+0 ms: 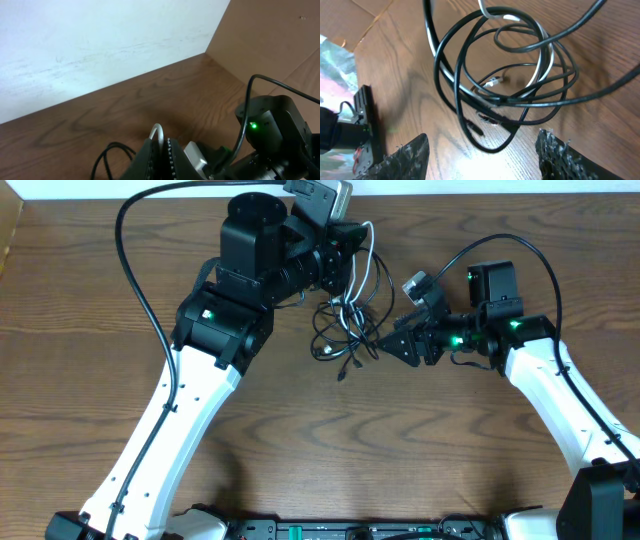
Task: Untangle cables
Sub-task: 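Reach the right gripper into the coil and grasp a black cable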
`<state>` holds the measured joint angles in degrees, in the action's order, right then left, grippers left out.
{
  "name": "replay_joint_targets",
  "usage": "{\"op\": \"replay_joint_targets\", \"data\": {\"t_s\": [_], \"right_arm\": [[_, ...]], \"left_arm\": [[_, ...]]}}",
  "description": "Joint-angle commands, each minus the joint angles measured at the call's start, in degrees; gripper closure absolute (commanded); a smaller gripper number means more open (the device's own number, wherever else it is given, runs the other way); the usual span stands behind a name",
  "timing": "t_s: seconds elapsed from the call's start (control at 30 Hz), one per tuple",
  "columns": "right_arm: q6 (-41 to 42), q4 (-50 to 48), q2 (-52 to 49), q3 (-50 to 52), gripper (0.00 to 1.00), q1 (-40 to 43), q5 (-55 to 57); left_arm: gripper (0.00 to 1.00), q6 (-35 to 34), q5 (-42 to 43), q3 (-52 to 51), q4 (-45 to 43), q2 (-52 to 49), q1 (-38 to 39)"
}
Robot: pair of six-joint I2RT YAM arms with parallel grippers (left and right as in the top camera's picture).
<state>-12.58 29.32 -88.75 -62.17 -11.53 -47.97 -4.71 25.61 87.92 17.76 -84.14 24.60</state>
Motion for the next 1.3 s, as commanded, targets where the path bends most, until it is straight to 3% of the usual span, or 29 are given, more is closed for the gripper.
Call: {"op": "replay_joint_targets", "data": {"t_s": [0.0, 0.67, 1.0, 1.07, 1.2, 1.27], "right_arm": [[-1.0, -0.2, 0.2, 0.7, 0.36, -0.5, 1.1], [-1.2, -9.0, -0.3, 4.0, 0.44, -4.3, 8.6], [-0.9, -10.9, -5.1, 4.0, 0.48, -4.3, 8.1], [-0.7, -11.9, -6.7, 4.0, 0.52, -4.3, 6.9], [0.9, -13.9, -8.8, 4.0, 0.72, -4.3, 4.2], [1.0, -13.9, -8.6, 4.0, 0.73, -4.3, 4.0]], "left_arm": [[0.93, -0.5, 0.8, 1.6, -0.5, 1.0, 0.0], [0.93, -0.6, 0.8, 1.6, 0.0, 1.0, 0.0], [0.93, -0.5, 0.8, 1.6, 0.0, 1.0, 0.0], [0.92, -0.5, 0.8, 1.6, 0.0, 1.0, 0.0], [0.92, -0.5, 0.8, 1.6, 0.0, 1.0, 0.0], [0.93, -0.5, 0.8, 1.6, 0.0, 1.0, 0.0]]}}
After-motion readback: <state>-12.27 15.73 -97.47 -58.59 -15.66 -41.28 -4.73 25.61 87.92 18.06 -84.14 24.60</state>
